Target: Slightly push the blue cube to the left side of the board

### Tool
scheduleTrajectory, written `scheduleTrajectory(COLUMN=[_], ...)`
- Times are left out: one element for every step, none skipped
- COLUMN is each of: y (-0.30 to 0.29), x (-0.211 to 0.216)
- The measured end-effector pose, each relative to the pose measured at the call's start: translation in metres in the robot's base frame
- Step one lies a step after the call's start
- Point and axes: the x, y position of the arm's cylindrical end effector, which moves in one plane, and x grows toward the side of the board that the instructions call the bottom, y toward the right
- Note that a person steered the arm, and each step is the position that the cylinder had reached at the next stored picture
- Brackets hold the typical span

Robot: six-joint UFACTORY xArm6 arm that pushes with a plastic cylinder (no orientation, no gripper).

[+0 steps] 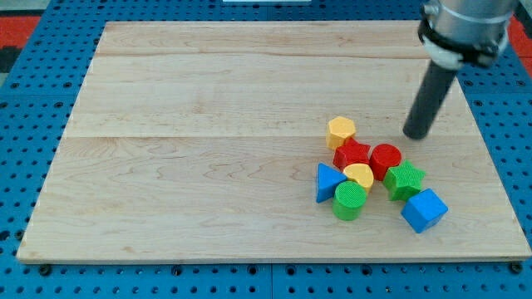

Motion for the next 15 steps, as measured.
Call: scheduleTrajectory(y=[-0.009, 0.028, 0.051, 0.035, 0.011, 0.014, 0.038, 0.033, 0.046, 0.056, 0.095, 0.127, 0.133, 0.136, 0.136], x=[0.038, 0.057, 0.104, 0.105, 0.103, 0.11, 0.136, 0.138, 0.09, 0.035, 0.04, 0.05, 0.046, 0.046, 0.046])
